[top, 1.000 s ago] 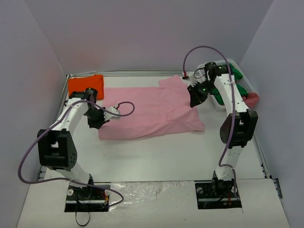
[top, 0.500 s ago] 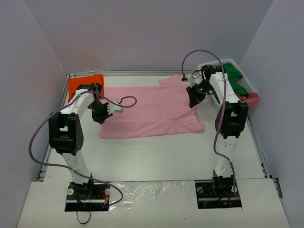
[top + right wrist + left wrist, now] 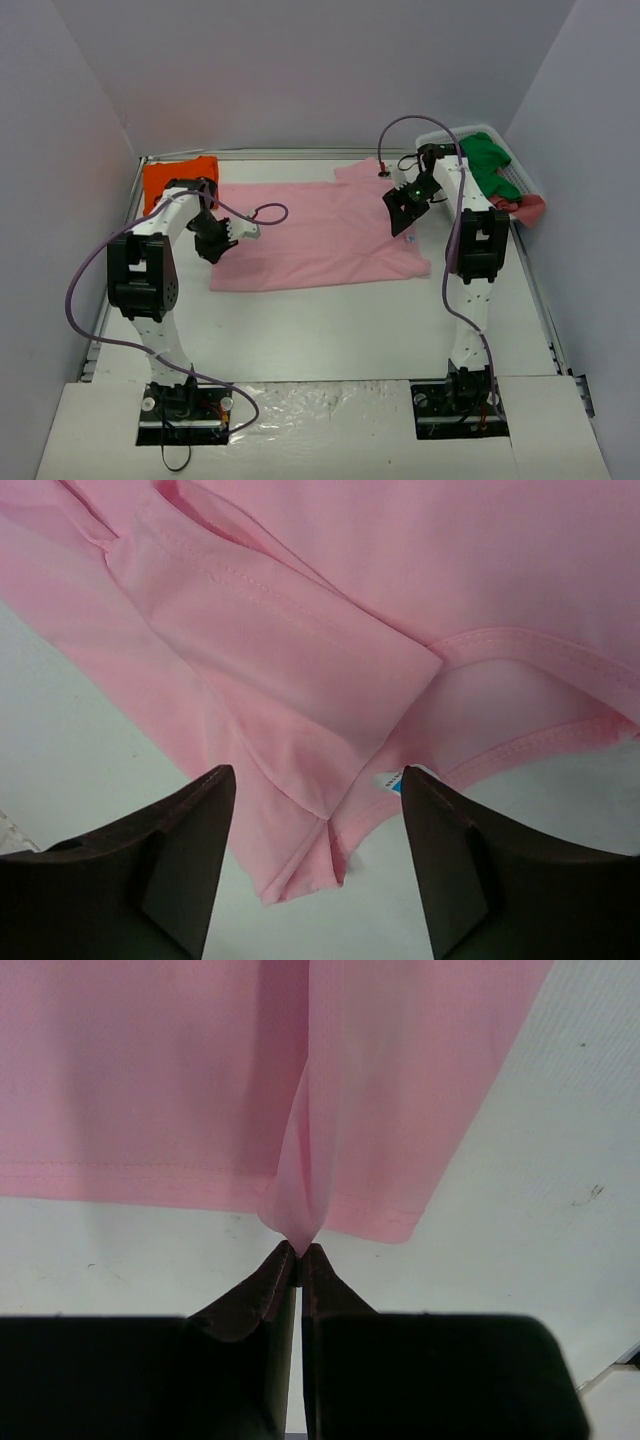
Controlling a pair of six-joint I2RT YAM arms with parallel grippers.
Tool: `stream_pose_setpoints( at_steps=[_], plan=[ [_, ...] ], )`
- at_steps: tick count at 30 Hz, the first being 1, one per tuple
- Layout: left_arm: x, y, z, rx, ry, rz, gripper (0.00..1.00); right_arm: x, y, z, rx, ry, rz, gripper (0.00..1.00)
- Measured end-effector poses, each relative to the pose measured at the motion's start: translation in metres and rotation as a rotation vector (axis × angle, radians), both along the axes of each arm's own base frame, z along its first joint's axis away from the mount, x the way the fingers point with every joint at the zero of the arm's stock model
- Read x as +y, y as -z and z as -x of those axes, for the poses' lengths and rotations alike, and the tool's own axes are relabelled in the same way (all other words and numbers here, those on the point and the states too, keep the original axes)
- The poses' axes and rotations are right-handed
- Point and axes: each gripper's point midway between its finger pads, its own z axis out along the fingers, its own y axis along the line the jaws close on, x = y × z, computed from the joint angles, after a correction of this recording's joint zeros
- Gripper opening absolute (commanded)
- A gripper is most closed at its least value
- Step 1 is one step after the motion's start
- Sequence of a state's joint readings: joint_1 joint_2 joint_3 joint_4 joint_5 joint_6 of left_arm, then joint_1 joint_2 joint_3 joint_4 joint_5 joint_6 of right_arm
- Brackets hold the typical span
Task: Fold and stack the t-shirts
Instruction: Fold the flattened tshirt in 1/3 of the way
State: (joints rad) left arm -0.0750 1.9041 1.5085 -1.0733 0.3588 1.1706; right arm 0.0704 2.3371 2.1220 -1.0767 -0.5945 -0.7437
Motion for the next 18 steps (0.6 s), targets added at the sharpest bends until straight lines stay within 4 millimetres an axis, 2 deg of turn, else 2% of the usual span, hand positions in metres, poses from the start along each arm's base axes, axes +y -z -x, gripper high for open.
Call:
stream_pose_setpoints(
  at_steps=[4, 8, 13, 16, 18],
  plan=[
    [-0.001, 0.0, -0.003, 0.005, -0.025, 0.008, 0.19, -0.001, 0.001, -0.003, -0.004, 0.013, 0.006, 0.68],
    [-0.001, -0.004, -0.009, -0.006, -0.06, 0.013, 0.25, -0.004, 0.0, -0.005, -0.012, 0.022, 0.013, 0.69],
    [0.002, -0.005, -0.018, -0.036, -0.117, 0.005, 0.27, -0.009, -0.014, 0.001, -0.046, 0.03, 0.025, 0.68],
    [0.006, -0.005, -0.024, -0.063, -0.16, -0.009, 0.28, -0.014, -0.026, 0.017, -0.058, 0.038, 0.033, 0.68],
    [0.009, -0.005, -0.023, -0.079, -0.186, -0.017, 0.24, -0.017, -0.034, 0.029, -0.068, 0.041, 0.04, 0.63]
  ],
)
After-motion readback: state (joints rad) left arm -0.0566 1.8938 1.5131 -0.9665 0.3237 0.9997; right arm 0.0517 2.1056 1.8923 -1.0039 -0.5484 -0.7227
